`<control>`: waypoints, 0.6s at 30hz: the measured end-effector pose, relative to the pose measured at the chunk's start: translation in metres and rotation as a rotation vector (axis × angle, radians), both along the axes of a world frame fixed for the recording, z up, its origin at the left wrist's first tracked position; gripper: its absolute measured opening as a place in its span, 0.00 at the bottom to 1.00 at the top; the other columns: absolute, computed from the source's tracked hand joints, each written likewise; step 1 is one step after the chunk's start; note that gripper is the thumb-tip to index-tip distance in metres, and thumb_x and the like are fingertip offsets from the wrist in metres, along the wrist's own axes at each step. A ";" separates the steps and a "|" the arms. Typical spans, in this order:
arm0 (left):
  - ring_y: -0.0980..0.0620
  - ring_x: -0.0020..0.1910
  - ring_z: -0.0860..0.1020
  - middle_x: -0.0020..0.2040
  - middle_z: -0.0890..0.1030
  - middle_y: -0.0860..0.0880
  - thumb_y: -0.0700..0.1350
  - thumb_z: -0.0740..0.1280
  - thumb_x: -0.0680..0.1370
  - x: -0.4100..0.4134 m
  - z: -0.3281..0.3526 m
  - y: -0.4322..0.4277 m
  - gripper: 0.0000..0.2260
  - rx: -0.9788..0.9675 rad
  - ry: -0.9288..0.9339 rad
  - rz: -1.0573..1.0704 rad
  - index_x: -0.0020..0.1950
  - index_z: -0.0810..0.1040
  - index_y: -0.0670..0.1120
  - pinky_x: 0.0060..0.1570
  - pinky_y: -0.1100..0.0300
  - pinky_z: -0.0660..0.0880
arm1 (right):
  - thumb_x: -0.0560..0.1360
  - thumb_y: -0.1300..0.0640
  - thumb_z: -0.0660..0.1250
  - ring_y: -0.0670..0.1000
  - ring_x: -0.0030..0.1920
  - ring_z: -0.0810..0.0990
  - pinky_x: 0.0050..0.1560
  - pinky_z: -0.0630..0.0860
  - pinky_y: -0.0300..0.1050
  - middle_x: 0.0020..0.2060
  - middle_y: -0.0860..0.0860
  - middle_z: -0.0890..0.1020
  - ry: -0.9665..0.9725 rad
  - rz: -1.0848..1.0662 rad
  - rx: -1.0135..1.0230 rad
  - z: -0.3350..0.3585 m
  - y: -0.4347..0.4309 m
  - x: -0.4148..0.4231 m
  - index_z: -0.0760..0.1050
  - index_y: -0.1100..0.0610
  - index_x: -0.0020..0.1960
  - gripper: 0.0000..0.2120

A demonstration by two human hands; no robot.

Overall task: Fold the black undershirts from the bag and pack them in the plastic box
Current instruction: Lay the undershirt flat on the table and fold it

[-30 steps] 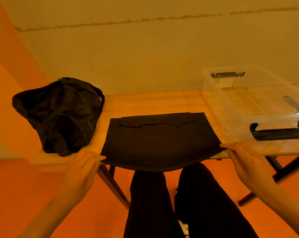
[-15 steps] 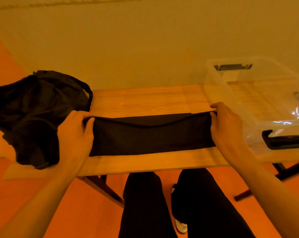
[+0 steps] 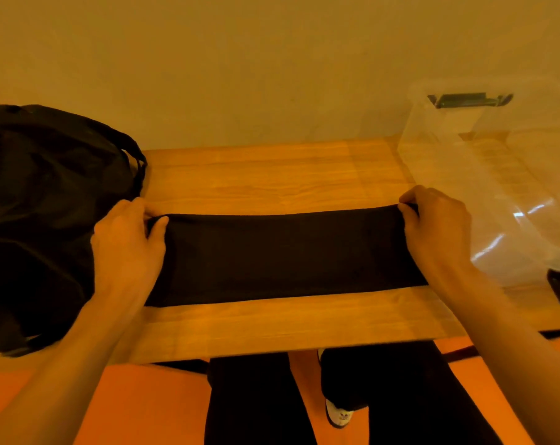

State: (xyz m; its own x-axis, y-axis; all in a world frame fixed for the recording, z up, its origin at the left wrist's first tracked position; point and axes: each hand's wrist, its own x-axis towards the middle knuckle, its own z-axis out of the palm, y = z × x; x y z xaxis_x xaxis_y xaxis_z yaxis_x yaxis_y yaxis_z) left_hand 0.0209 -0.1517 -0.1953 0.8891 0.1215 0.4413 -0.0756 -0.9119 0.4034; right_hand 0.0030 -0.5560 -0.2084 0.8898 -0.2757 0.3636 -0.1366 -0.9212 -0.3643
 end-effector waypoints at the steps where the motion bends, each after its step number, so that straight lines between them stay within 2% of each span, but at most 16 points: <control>1: 0.46 0.40 0.76 0.43 0.76 0.45 0.41 0.71 0.79 0.001 -0.001 -0.001 0.04 0.005 0.010 0.007 0.48 0.79 0.42 0.41 0.49 0.73 | 0.81 0.60 0.65 0.61 0.46 0.81 0.43 0.72 0.49 0.46 0.57 0.83 0.002 0.000 -0.005 -0.001 0.000 0.001 0.80 0.60 0.51 0.05; 4: 0.46 0.42 0.76 0.45 0.75 0.46 0.42 0.70 0.79 0.004 -0.006 -0.003 0.03 0.019 0.033 0.015 0.48 0.78 0.43 0.43 0.48 0.74 | 0.81 0.59 0.65 0.59 0.46 0.81 0.43 0.72 0.48 0.45 0.55 0.84 0.003 0.011 0.014 -0.004 -0.002 0.002 0.79 0.58 0.51 0.05; 7: 0.49 0.42 0.74 0.44 0.74 0.48 0.40 0.71 0.79 0.005 -0.011 -0.004 0.03 0.030 0.043 0.005 0.47 0.78 0.42 0.42 0.52 0.69 | 0.81 0.59 0.65 0.57 0.46 0.81 0.43 0.67 0.45 0.45 0.54 0.83 0.017 0.011 0.026 -0.009 -0.003 0.002 0.80 0.58 0.51 0.05; 10: 0.47 0.43 0.74 0.46 0.75 0.44 0.38 0.70 0.79 0.005 -0.017 -0.006 0.02 0.091 0.050 -0.029 0.48 0.78 0.40 0.42 0.54 0.68 | 0.81 0.61 0.66 0.58 0.47 0.80 0.44 0.65 0.44 0.46 0.56 0.83 0.012 0.022 0.022 -0.012 -0.004 0.004 0.80 0.59 0.51 0.04; 15: 0.40 0.47 0.76 0.49 0.77 0.41 0.37 0.68 0.80 0.007 -0.023 -0.006 0.02 0.148 0.061 -0.071 0.50 0.78 0.39 0.43 0.48 0.72 | 0.80 0.61 0.66 0.55 0.45 0.80 0.45 0.67 0.43 0.45 0.55 0.83 -0.057 0.055 0.038 -0.012 -0.005 0.007 0.80 0.59 0.49 0.04; 18: 0.42 0.45 0.77 0.46 0.77 0.42 0.36 0.67 0.80 0.007 -0.022 -0.004 0.01 0.121 0.038 -0.076 0.50 0.78 0.39 0.43 0.47 0.74 | 0.80 0.62 0.66 0.54 0.45 0.79 0.44 0.67 0.43 0.44 0.55 0.83 -0.078 0.060 0.045 -0.013 -0.007 0.009 0.80 0.60 0.49 0.04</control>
State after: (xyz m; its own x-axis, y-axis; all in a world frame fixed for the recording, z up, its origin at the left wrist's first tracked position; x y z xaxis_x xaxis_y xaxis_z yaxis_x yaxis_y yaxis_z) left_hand 0.0284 -0.1553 -0.2177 0.9102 0.0008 0.4142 -0.1333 -0.9462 0.2949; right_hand 0.0119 -0.5626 -0.2214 0.8746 -0.2403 0.4212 -0.0512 -0.9095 -0.4126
